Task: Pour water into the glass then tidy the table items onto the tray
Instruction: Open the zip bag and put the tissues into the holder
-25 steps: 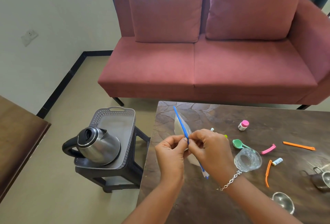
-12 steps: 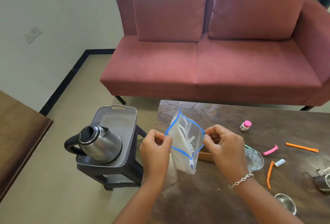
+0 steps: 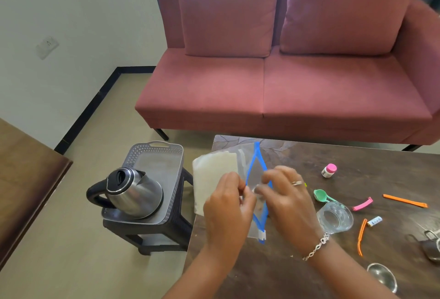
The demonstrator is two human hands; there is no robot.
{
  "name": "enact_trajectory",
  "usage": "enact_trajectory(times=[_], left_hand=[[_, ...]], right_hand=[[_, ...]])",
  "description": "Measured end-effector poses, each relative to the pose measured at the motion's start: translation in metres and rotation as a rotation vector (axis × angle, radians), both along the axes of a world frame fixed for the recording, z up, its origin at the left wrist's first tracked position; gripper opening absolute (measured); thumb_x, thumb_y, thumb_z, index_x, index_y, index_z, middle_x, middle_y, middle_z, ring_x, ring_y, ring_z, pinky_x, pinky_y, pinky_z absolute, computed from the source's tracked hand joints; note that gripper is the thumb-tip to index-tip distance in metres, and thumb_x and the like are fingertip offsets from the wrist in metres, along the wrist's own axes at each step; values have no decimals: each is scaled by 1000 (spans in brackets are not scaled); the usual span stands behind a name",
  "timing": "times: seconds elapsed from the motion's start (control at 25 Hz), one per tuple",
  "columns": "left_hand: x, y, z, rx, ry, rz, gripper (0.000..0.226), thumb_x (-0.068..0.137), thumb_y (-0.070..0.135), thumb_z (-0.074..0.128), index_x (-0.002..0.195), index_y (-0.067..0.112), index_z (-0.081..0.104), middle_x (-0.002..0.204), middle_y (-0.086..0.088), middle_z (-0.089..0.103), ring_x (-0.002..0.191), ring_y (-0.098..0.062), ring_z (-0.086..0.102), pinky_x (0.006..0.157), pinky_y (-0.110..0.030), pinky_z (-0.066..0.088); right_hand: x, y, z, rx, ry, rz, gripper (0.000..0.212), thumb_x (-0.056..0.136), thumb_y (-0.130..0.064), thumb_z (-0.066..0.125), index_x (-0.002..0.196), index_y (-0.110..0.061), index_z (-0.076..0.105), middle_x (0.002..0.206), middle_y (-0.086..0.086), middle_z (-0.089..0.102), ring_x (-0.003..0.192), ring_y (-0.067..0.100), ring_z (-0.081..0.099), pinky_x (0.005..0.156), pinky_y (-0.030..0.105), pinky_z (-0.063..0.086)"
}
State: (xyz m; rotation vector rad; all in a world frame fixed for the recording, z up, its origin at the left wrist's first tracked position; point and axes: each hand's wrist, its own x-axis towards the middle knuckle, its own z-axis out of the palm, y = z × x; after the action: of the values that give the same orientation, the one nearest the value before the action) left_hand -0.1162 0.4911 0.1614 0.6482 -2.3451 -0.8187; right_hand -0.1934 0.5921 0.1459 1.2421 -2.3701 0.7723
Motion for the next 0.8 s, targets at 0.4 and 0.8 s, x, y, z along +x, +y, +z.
enact_trajectory(times=[0.4,0.8], left_hand=[[9,26,-7,-235,24,-169,12,75,22,51,72,19,39,60,3,49,48,-12,47,41,-21,36],[7,-6,-3,28,197,-32,38,88,56,43,98,22,56,103,9,52,102,-14,49,92,-18,36]], right_hand=[[-7,-10,1,177,-606,-250,40,66,-3,54,45,-21,25,43,-2,32,46,25,37,44,25,19],[-14,10,28,-208,-1348,-3,36,64,-39,74,82,-13,56,72,-5,60,68,7,61,60,11,45]])
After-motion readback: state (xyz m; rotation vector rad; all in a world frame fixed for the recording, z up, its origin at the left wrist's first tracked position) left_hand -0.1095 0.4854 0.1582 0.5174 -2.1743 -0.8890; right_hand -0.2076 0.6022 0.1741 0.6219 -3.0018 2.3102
